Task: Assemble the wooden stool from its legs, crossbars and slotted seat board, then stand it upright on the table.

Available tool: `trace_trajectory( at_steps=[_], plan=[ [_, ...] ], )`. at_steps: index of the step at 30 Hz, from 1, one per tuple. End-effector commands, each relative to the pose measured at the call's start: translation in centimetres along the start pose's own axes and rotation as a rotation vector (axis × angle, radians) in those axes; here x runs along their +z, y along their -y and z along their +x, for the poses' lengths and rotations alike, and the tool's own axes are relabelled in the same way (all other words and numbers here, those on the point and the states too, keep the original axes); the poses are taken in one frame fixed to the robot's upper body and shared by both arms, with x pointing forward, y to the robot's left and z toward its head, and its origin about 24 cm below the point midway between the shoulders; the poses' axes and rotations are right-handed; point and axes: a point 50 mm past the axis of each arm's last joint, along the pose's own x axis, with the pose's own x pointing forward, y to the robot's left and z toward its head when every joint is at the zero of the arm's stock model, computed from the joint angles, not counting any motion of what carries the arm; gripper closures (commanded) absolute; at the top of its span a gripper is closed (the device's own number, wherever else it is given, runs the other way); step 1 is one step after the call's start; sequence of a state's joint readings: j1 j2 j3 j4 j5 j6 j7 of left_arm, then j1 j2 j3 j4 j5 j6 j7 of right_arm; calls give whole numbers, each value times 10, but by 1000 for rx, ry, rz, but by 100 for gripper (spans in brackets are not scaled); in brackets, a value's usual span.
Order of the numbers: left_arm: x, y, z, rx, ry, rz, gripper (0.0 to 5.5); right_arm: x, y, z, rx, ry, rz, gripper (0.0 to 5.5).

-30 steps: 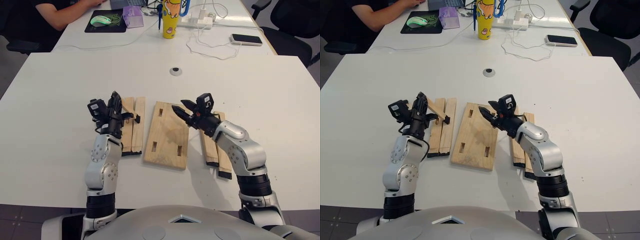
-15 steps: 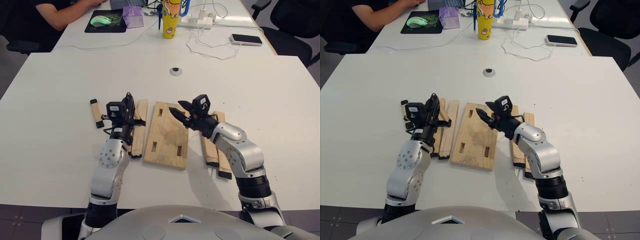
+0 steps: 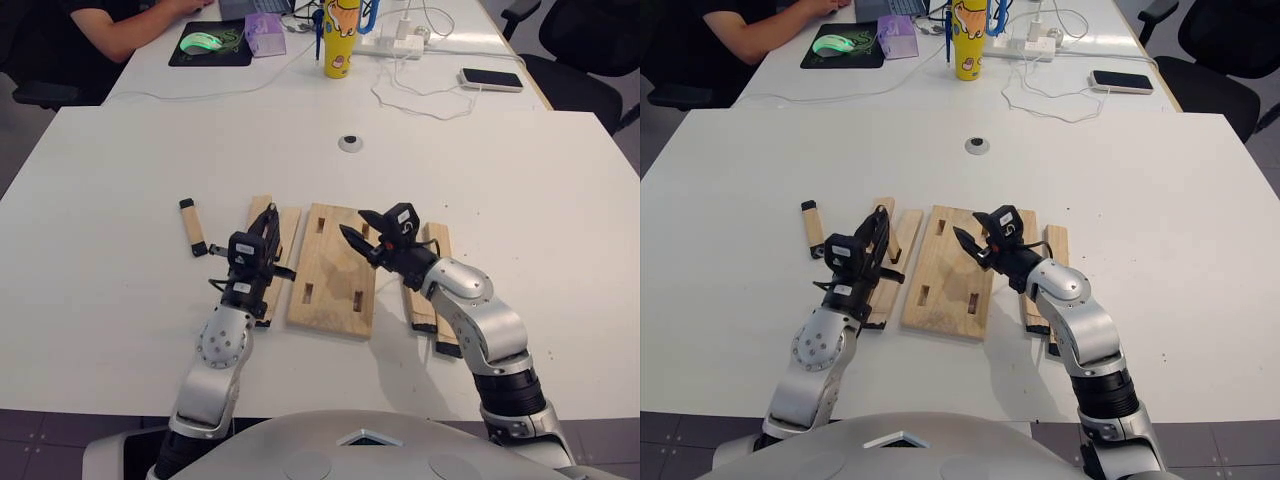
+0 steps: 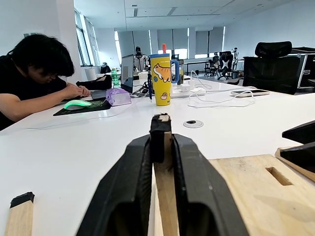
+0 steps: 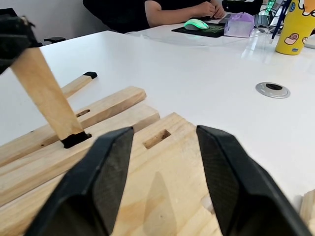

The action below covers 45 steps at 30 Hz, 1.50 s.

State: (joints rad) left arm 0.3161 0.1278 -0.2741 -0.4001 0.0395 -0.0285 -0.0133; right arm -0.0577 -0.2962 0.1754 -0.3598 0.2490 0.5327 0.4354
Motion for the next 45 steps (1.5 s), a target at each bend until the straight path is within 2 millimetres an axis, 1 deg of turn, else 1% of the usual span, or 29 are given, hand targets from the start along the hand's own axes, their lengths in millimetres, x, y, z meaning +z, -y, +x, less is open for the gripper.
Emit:
trace_trajectory(
  at_steps=[1, 8, 11, 12, 13, 16, 17, 21, 23, 26, 28, 30, 32, 35, 41, 45],
  plan=[
    [-34, 0, -19, -21, -172, 23, 503, 6, 1, 2, 7, 14, -32, 313],
    [-23, -4, -1, -31, -108, 4, 503, 3, 1, 5, 5, 11, -30, 313],
    [-14, -4, 2, -62, -50, 22, 503, 0, 1, 5, -4, 6, -24, 313],
    [-12, -5, 2, -66, -35, 26, 467, -2, 1, 5, -8, 4, -19, 313],
    [-9, -6, 1, -73, -13, 31, 463, -3, 1, 5, -11, 4, -13, 313],
    [3, -12, 2, -75, 62, 28, 416, -6, 1, 4, -25, 8, 5, 313],
    [8, -15, 4, -70, 89, 31, 409, -7, 1, 4, -31, 11, 10, 313],
    [30, -25, 10, -68, 176, 41, 342, -11, 0, 5, -50, 16, 28, 313],
    [50, -31, 16, -52, 238, 34, 314, -12, 0, 6, -59, 17, 29, 313],
    [77, -31, 32, -97, 313, -51, 314, -13, 2, 7, -83, 24, 30, 313],
    [85, -28, 46, -139, 311, -133, 341, -14, 3, 8, -98, 31, 31, 313],
    [86, -26, 60, -174, 273, -186, 367, -13, 3, 11, -100, 37, 28, 313],
    [88, -25, 73, -195, 239, -205, 393, -13, 3, 14, -97, 40, 25, 313],
    [96, -24, 85, -206, 235, -195, 447, -14, 4, 16, -96, 40, 15, 313],
    [105, -24, 89, -227, 243, -188, 541, -15, 4, 19, -91, 36, -4, 313],
    [120, -19, 89, -249, 303, -165, 548, -15, 5, 20, -90, 37, -9, 313]
  ],
)
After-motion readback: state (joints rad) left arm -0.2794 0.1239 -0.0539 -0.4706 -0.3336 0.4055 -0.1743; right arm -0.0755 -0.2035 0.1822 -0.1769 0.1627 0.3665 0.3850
